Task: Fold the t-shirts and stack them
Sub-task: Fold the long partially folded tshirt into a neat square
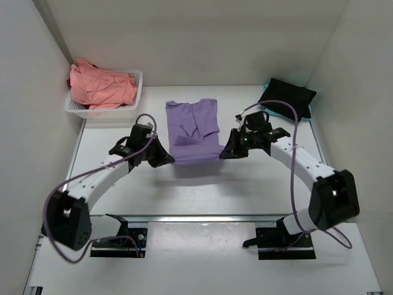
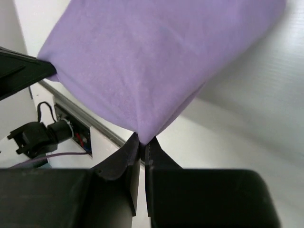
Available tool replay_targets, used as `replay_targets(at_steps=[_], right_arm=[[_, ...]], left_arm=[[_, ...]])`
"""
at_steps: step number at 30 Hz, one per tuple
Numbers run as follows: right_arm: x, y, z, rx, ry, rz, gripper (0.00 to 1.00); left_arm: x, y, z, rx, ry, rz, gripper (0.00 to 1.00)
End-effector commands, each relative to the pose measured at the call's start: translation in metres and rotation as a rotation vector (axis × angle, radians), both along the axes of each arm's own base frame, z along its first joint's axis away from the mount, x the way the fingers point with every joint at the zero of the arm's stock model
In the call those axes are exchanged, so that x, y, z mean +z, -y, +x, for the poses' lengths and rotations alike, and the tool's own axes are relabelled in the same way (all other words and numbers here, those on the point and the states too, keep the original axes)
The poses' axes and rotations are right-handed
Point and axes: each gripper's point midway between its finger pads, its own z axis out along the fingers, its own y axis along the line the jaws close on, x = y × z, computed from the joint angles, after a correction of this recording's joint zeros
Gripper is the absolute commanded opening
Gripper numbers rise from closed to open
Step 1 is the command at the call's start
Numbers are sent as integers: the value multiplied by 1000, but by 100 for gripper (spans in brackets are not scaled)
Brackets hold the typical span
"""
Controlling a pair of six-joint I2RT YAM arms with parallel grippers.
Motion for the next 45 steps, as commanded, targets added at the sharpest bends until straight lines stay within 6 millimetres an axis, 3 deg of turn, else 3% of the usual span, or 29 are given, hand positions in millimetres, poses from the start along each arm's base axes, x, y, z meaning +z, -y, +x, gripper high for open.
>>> replay_targets(at_steps=[1, 4, 5, 7, 9, 10, 13, 17, 20, 21, 22, 23, 24, 25, 26, 27, 28, 29, 30, 31, 32, 33, 34, 35, 36, 37, 38, 40, 45], right_arm=[[-3, 14, -33, 13, -29, -33, 0], [-6, 13, -64, 24, -51, -29, 1], [-8, 12, -79, 42, -57, -27, 0], [-13, 14, -99, 36, -94, -17, 0], [-25, 16, -130, 54, -152, -20, 0], [-21, 15, -137, 62, -151, 5, 0], [-35, 18, -171, 86, -234, 31, 0], [-40, 23, -176, 91, -279, 38, 0], [-17, 18, -137, 99, -215, 46, 0], [-21, 22, -123, 86, -233, 25, 0], [-3, 19, -99, 92, -163, 36, 0], [9, 16, -74, 86, -140, 26, 0], [1, 19, -60, 82, -172, -2, 0], [20, 17, -32, 83, -95, -4, 0], [30, 15, -3, 76, -69, -12, 1], [18, 17, 13, 67, -112, -35, 1], [38, 15, 42, 56, -38, -30, 0], [41, 10, 69, 49, -26, -21, 1], [23, 11, 88, 39, -66, -27, 0], [22, 12, 119, 15, -45, -28, 4], [21, 10, 143, 1, -34, -29, 22], [40, 10, 166, -16, 24, -12, 31], [20, 13, 177, -34, -23, -28, 51], [34, 10, 192, -30, 21, -13, 54], [33, 9, 206, -33, 30, -8, 60], [17, 9, 210, -32, 1, -20, 64], [23, 10, 214, -26, 22, -36, 65], [8, 6, 216, 8, 20, -69, 67], [-13, 4, 207, 78, 69, -188, 55]], left_arm=[[3, -10, -35, -14, -15, 29, 0], [-8, -14, -70, -5, -57, 6, 0], [-1, -10, -78, -5, -42, -21, 0], [-13, -15, -100, 0, -79, -26, 0], [-14, -19, -121, 7, -92, -55, 0], [-22, -22, -129, 14, -119, -53, 0], [-27, -30, -148, 15, -140, -71, 0], [-25, -28, -152, 4, -152, -107, 0], [-9, -22, -129, 13, -132, -124, 0], [0, -21, -111, 19, -106, -117, 0], [1, -23, -98, 11, -104, -97, 0], [18, -21, -80, 15, -64, -108, 0], [29, -25, -55, 33, -40, -94, 0], [25, -30, -38, 40, -42, -73, 0], [44, -30, -14, 46, 14, -74, 0], [50, -34, 13, 64, 27, -61, 0], [40, -40, 33, 80, 12, -41, 0], [56, -41, 60, 97, 72, -39, 0], [54, -46, 85, 116, 75, -24, 4], [41, -51, 106, 151, 57, -13, 10], [42, -52, 135, 169, 95, -23, 30], [49, -53, 153, 182, 124, -35, 37], [46, -51, 174, 185, 134, -55, 46], [28, -47, 181, 162, 97, -64, 53], [36, -46, 193, 156, 104, -92, 57], [21, -44, 197, 147, 78, -88, 56], [17, -38, 198, 130, 63, -95, 55], [14, -36, 198, 127, 76, -102, 58], [-11, -34, 175, 122, 21, -139, 58]])
